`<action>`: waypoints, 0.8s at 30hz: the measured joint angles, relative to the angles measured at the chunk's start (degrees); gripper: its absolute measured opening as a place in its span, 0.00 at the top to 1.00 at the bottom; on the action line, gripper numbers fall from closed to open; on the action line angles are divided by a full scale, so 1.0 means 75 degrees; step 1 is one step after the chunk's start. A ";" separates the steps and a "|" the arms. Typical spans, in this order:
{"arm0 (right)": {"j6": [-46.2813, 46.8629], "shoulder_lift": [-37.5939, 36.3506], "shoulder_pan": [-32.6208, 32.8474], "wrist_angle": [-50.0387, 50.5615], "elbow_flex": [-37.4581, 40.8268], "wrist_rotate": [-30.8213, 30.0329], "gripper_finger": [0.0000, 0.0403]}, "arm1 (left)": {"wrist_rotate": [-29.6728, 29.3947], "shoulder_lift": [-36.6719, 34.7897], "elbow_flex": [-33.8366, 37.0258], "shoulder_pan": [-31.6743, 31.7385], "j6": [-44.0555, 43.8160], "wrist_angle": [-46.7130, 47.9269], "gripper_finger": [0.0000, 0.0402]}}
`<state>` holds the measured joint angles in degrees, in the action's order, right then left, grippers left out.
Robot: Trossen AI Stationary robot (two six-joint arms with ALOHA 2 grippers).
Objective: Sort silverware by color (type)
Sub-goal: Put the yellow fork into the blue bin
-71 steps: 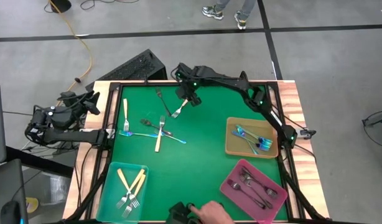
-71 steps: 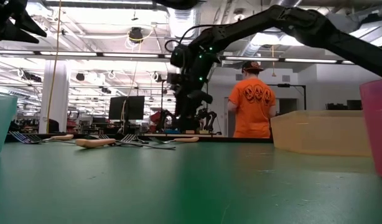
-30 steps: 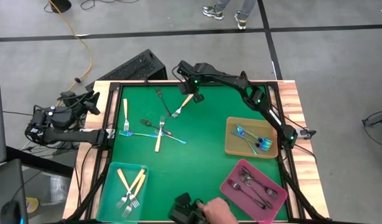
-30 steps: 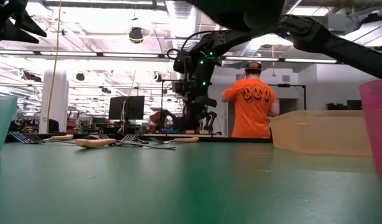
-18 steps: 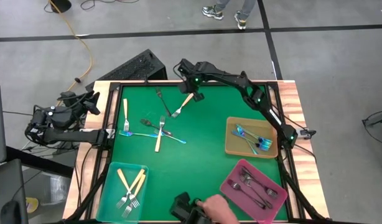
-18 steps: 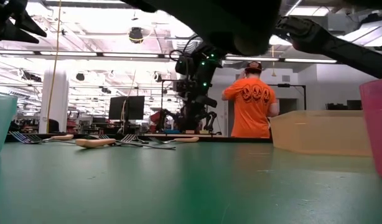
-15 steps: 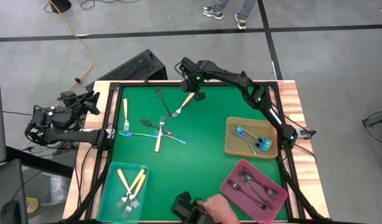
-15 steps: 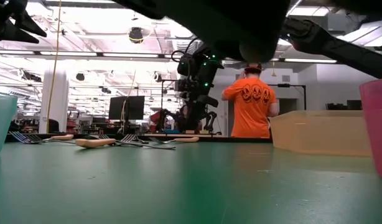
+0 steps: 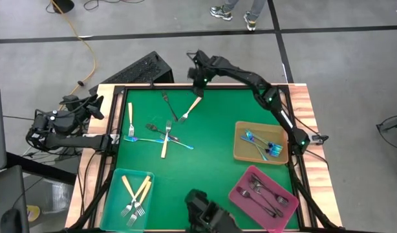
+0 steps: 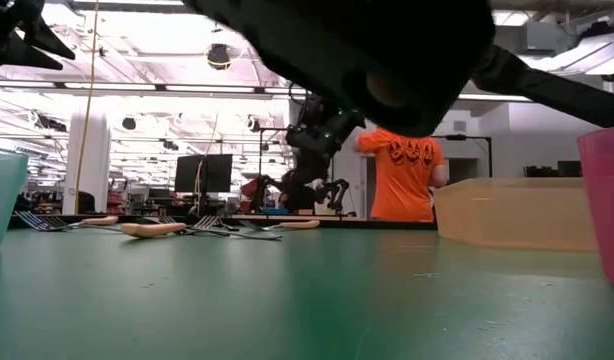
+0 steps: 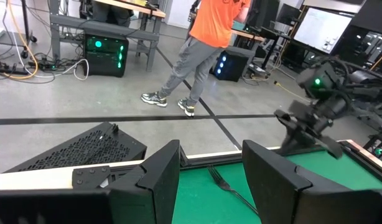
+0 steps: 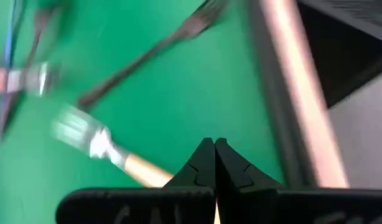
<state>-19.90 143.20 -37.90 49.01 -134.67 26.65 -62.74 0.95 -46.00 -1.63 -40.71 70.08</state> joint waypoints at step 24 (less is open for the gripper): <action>0.3937 0.0064 -0.0028 -0.0180 -0.0006 -0.0306 0.96 | -0.0002 0.0000 0.0000 0.0000 0.0000 0.0000 0.61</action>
<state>9.63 143.68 -38.11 47.66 -134.72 24.36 -62.75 0.95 -46.00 -1.63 -40.71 70.08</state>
